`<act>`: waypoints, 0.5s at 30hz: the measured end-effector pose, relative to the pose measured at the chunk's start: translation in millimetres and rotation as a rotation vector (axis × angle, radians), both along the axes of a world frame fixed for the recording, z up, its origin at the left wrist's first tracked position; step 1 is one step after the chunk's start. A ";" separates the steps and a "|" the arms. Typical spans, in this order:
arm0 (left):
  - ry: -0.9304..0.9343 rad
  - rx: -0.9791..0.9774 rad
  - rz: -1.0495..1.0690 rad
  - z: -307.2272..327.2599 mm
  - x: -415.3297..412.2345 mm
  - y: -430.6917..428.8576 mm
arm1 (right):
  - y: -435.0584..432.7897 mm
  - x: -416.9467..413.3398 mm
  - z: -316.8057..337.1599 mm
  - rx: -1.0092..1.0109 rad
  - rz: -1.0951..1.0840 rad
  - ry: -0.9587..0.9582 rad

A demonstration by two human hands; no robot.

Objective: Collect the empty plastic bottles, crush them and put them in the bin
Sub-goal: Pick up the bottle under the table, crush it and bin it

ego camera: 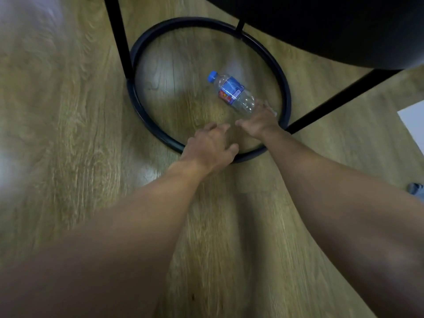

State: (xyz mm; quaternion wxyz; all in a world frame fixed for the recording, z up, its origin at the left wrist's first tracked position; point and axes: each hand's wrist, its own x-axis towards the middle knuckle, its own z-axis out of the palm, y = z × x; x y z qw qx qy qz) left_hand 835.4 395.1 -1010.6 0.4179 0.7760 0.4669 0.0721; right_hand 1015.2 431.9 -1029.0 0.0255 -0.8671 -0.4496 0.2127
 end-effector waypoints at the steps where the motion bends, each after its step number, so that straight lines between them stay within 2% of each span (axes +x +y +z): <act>1: -0.002 0.000 0.006 -1.1 -1.7 1.7 | 4.2 2.2 -1.3 -0.030 -0.006 -0.027; 8: -0.025 -0.073 0.130 -12.3 -17.2 11.7 | 15.4 -3.5 -1.9 -0.074 -0.011 -0.290; 13: -0.058 -0.115 0.213 -11.5 -24.9 16.9 | 14.4 -4.9 -4.3 -0.030 -0.046 -0.142; 15: -0.098 -0.146 0.285 -10.8 -25.6 18.9 | 9.7 -14.7 -6.2 -0.105 0.005 -0.163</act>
